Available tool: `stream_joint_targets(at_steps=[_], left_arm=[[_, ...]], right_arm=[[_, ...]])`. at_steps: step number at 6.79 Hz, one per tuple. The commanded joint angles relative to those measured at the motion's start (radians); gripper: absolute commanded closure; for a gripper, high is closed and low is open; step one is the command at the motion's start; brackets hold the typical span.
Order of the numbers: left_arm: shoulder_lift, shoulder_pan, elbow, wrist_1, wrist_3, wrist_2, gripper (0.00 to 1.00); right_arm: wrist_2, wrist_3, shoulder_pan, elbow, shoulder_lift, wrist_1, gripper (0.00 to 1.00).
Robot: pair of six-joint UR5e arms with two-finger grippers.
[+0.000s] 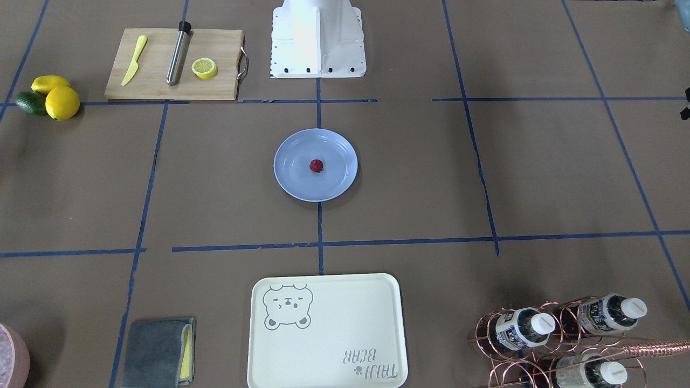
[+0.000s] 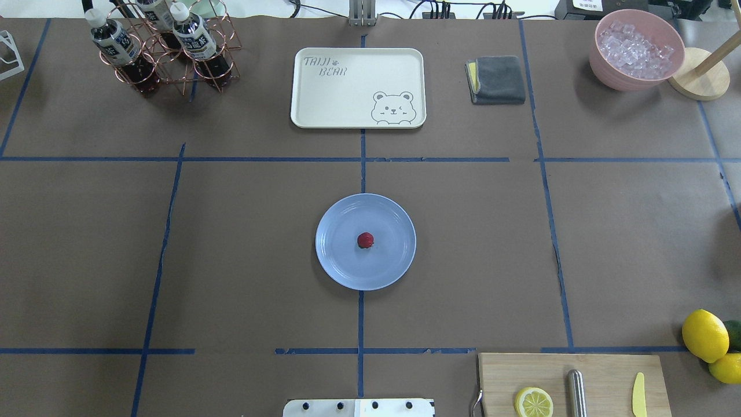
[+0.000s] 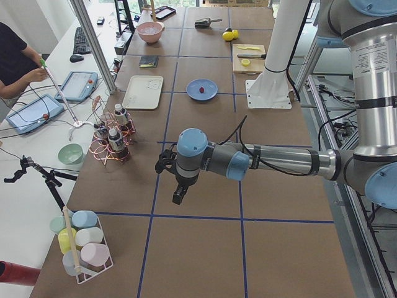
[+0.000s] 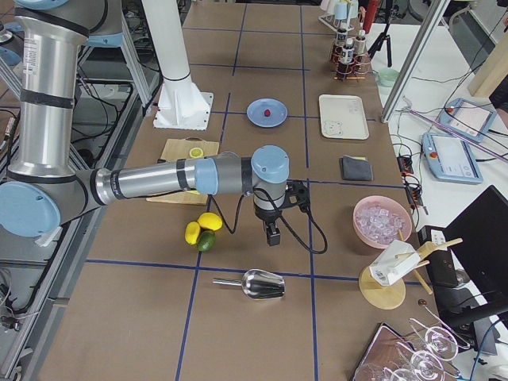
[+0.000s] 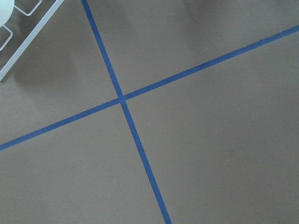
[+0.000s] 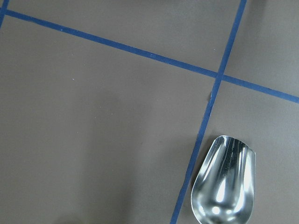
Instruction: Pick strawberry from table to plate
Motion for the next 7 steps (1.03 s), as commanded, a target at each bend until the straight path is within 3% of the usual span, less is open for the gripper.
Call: stream_joint_targets(at_steps=[1,2,6,7], left_arm=[[0.003,-0.003,-0.021,-0.028,-0.067,-0.04,0.0],[0.0,-0.002,0.003,-0.098,-0.067,-0.027,0.0],[0.006,0.0,0.028,-0.082,-0.067,-0.027,0.0],[0.011,0.0,0.017,-0.018,-0.073,-0.029,0.0]], right_arm=[[-0.006,0.001,-0.007,-0.008,0.001,0.006,0.0],[-0.003,0.0,-0.007,-0.005,0.001,0.007,0.0],[-0.003,0.003,-0.005,-0.043,0.025,0.035,0.0],[-0.005,0.003,-0.007,-0.046,0.027,0.035,0.0]])
